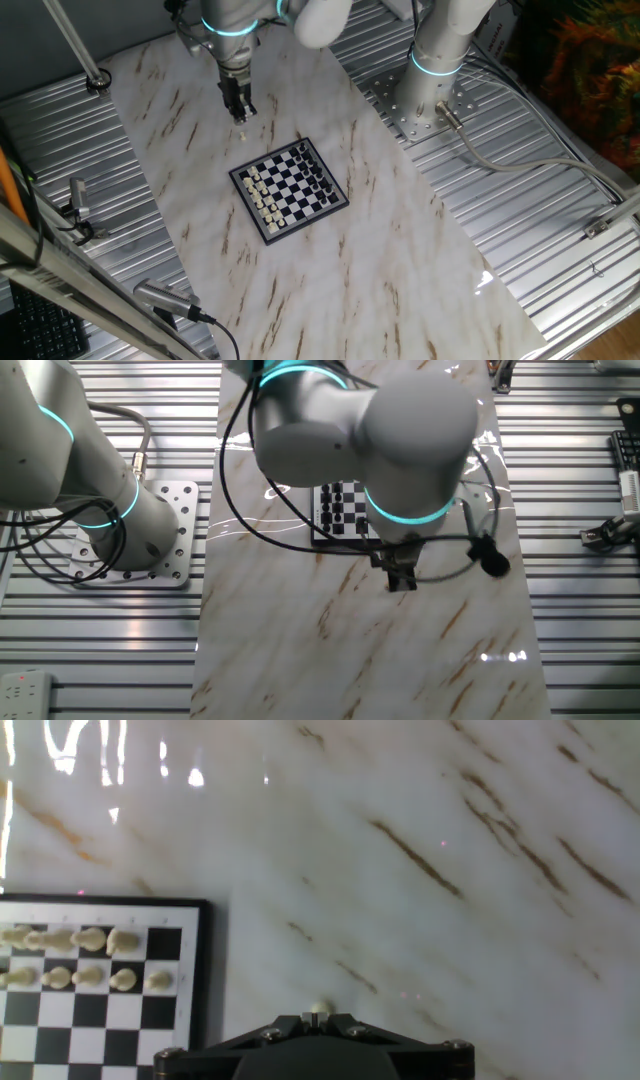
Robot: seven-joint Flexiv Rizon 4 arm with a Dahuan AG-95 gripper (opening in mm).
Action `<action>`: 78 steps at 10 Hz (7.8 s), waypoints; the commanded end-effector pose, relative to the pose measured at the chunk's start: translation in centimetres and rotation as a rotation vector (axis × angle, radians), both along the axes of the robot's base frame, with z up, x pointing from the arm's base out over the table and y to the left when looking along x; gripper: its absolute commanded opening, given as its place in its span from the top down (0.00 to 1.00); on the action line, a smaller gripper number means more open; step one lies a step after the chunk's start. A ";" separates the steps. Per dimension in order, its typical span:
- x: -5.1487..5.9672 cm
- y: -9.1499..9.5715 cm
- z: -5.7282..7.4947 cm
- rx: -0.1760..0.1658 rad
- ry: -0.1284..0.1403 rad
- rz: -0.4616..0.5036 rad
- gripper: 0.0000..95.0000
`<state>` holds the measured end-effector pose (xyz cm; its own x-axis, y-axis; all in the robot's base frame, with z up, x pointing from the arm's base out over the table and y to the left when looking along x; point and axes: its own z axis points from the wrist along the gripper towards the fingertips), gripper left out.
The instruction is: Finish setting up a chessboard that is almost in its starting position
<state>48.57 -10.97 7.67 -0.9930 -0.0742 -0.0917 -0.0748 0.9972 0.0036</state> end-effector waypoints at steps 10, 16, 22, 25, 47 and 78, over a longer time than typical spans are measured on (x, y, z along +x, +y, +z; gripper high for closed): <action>-0.2 -0.1 -1.8 0.000 -0.004 -0.007 1.00; -0.1 0.2 -2.9 0.002 -0.009 -0.010 1.00; -0.2 0.4 -3.2 0.000 -0.009 -0.010 1.00; -0.3 0.4 -3.2 -0.002 -0.008 -0.008 1.00; -0.1 0.8 -3.9 -0.007 -0.011 0.000 1.00; -0.1 0.7 -4.1 -0.012 -0.005 0.028 0.80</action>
<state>48.46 -10.32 3.53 -0.9901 -0.1028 -0.0958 -0.1024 0.9947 -0.0092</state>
